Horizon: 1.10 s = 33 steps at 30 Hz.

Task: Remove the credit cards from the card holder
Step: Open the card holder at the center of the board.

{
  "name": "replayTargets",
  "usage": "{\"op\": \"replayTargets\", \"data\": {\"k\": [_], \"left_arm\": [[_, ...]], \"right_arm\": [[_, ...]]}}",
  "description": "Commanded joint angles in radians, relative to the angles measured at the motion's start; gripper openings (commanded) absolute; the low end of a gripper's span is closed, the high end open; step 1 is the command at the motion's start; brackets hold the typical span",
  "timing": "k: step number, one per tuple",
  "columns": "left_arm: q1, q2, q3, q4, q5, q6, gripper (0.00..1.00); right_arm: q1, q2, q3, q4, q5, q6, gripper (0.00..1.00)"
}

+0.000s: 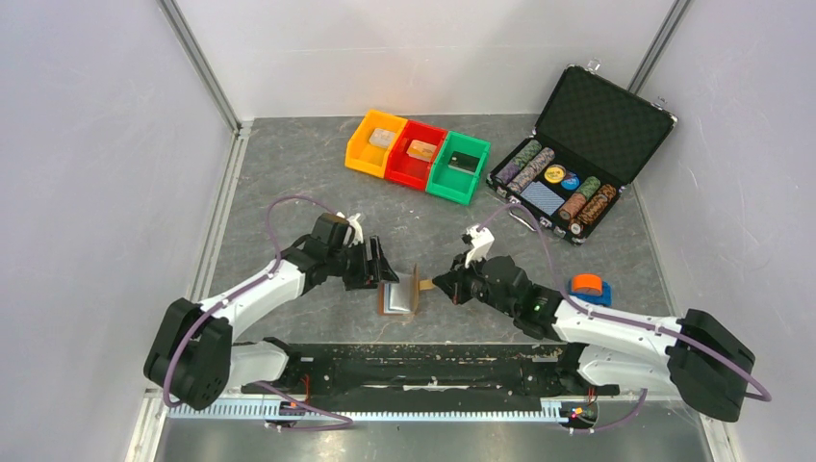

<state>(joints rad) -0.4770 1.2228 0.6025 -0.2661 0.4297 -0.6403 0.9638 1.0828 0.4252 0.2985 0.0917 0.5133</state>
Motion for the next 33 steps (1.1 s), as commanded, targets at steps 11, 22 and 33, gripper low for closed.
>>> {"op": "replayTargets", "data": {"k": [11,22,33], "left_arm": [[0.003,0.032,-0.012,0.012,-0.044,-0.013,0.72],[0.003,0.07,-0.034,0.153,0.069,-0.068,0.72],[-0.008,0.072,-0.039,0.232,0.108,-0.103,0.88]], "right_arm": [[-0.059,-0.069,-0.192,-0.056,0.135,-0.011,0.0],[-0.073,-0.083,-0.206,-0.036,0.12,-0.021,0.0],[-0.074,-0.096,-0.196,-0.036,0.108,-0.025,0.0]]}}
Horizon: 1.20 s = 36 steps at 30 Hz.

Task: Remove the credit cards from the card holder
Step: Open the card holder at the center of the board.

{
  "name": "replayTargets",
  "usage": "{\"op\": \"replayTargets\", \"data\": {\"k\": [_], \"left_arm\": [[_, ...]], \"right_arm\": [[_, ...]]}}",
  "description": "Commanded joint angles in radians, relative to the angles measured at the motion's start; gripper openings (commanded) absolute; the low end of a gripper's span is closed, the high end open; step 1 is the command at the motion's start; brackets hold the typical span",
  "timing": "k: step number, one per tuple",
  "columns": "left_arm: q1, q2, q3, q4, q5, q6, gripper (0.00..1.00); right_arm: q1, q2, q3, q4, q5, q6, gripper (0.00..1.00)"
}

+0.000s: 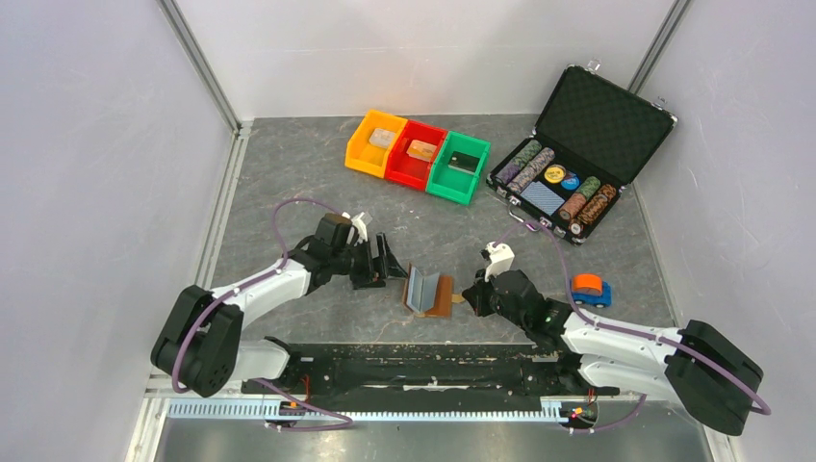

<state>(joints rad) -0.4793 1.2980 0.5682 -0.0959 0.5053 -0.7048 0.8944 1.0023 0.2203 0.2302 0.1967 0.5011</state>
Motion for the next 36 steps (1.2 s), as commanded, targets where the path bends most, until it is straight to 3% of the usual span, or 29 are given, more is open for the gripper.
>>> {"op": "replayTargets", "data": {"k": [1,8,12,18,22,27,31,36], "left_arm": [[-0.009,0.002,-0.004,0.067,0.037,-0.04,0.88],[-0.051,0.024,0.001,0.089,0.027,-0.043,0.89],[-0.075,0.073,0.01,0.093,0.019,-0.036,0.84],[-0.091,0.098,0.01,0.092,-0.007,-0.032,0.62],[-0.093,0.093,0.007,0.092,-0.008,-0.038,0.32],[-0.103,0.043,0.005,0.118,-0.016,-0.056,0.03],[-0.132,0.003,0.024,0.06,-0.083,-0.058,0.02],[-0.19,-0.033,0.057,-0.036,-0.22,-0.062,0.02]], "right_arm": [[-0.003,-0.015,0.01,0.034,0.001,-0.012,0.0],[-0.003,-0.019,0.011,0.037,-0.004,-0.01,0.0],[-0.005,-0.018,0.008,0.038,-0.001,-0.012,0.0],[-0.006,-0.029,-0.004,0.034,0.011,-0.01,0.0],[-0.009,-0.028,-0.007,0.023,0.016,-0.009,0.03],[-0.011,-0.042,0.046,-0.033,-0.015,-0.001,0.18],[-0.011,-0.063,0.127,-0.077,-0.066,0.018,0.31],[-0.009,-0.055,0.198,-0.024,-0.175,0.063,0.31]]}}
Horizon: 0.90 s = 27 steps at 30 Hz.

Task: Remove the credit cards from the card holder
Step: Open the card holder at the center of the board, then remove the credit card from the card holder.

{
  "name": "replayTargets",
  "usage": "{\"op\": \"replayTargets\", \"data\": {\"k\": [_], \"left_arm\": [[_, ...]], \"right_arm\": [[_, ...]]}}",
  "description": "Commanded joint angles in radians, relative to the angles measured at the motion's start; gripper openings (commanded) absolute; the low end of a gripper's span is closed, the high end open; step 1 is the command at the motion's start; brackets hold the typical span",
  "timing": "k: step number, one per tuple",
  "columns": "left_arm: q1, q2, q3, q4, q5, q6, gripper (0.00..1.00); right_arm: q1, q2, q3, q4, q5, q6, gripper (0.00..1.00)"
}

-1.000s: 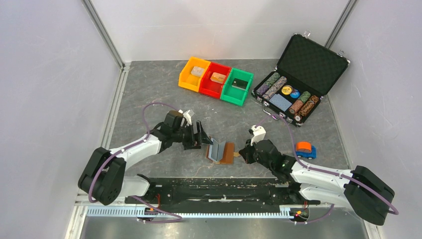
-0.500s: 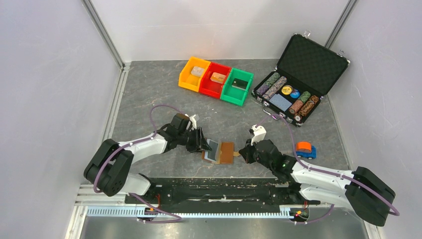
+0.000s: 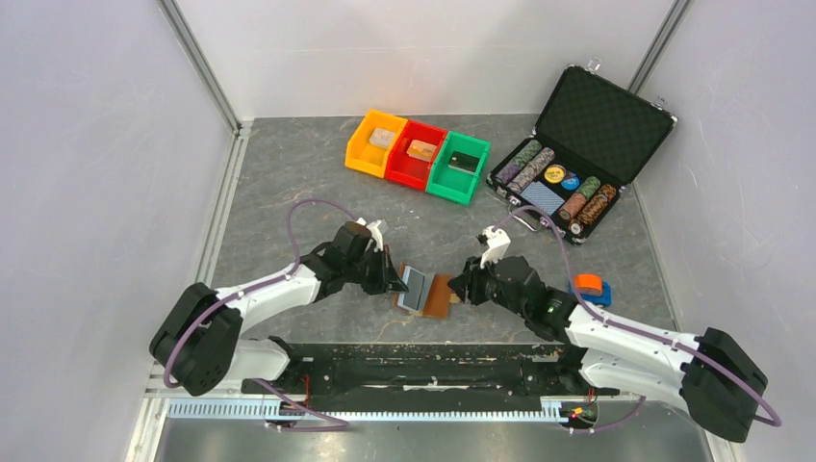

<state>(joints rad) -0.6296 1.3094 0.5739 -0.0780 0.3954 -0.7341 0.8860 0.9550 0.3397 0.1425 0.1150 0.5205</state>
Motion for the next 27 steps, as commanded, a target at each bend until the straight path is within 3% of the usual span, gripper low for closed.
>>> {"op": "replayTargets", "data": {"k": [1,13,18,23,27], "left_arm": [[-0.046,-0.047,0.052,-0.059,-0.129,-0.041,0.02],[-0.074,-0.048,0.02,-0.039,-0.171,-0.118,0.02],[-0.074,-0.044,0.013,-0.024,-0.16,-0.134,0.02],[-0.075,-0.03,-0.002,0.004,-0.125,-0.14,0.02],[-0.074,-0.017,-0.015,0.017,-0.086,-0.136,0.05]], "right_arm": [[-0.001,0.004,0.08,0.1,-0.112,0.057,0.29],[0.035,0.271,0.146,0.327,-0.272,0.185,0.22],[0.056,0.379,0.189,0.283,-0.262,0.184,0.2],[0.055,0.406,0.141,0.259,-0.192,0.147,0.21],[0.037,0.425,0.065,0.328,-0.231,0.12,0.22]]}}
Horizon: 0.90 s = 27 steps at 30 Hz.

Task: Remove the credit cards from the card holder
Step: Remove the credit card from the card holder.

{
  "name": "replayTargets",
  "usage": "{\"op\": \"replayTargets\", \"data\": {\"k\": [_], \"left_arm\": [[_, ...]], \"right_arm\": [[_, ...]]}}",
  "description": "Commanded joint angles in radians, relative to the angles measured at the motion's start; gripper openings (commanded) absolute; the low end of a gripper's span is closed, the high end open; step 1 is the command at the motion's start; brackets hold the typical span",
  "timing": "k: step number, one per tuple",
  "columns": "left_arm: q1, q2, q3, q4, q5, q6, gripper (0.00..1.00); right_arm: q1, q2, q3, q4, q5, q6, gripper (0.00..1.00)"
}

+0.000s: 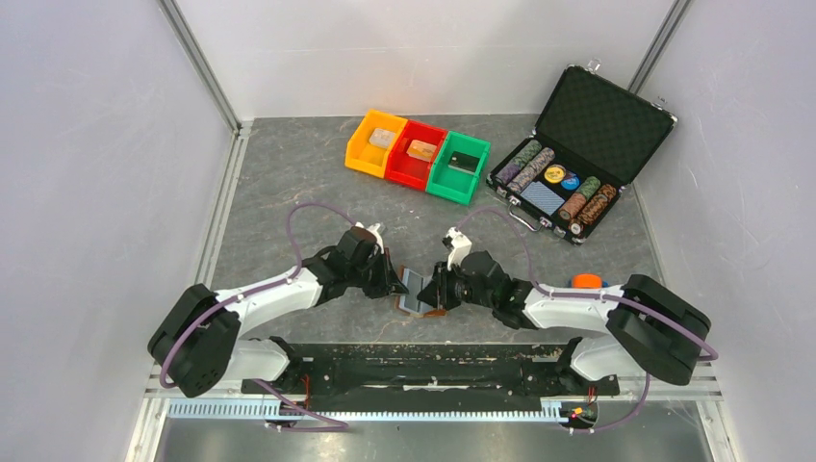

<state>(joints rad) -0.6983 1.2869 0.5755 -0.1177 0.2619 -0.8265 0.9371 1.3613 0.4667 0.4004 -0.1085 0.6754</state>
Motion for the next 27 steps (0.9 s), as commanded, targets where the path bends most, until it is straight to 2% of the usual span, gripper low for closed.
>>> {"op": "replayTargets", "data": {"k": [1,3,11,14,17,21,27], "left_arm": [[-0.005,0.005,-0.021,0.056,0.047,-0.042,0.06],[-0.003,0.002,-0.026,0.041,0.033,-0.034,0.1],[-0.003,-0.027,0.022,-0.186,-0.146,0.038,0.43],[-0.003,-0.057,0.043,-0.251,-0.206,0.054,0.51],[-0.003,-0.091,0.08,-0.304,-0.236,0.063,0.54],[-0.003,-0.126,0.127,-0.326,-0.208,0.062,0.54],[-0.003,-0.137,0.147,-0.251,-0.07,0.053,0.43]], "right_arm": [[-0.023,0.022,-0.087,0.099,-0.024,-0.036,0.22],[-0.039,0.022,-0.126,0.135,-0.04,-0.038,0.22],[-0.08,0.039,-0.189,0.175,-0.075,-0.063,0.21],[-0.081,0.042,-0.18,0.174,-0.09,-0.071,0.21],[-0.08,0.036,-0.165,0.169,-0.104,-0.072,0.2],[-0.081,0.024,-0.135,0.15,-0.116,-0.073,0.2],[-0.081,0.009,-0.098,0.138,-0.123,-0.061,0.2]]}}
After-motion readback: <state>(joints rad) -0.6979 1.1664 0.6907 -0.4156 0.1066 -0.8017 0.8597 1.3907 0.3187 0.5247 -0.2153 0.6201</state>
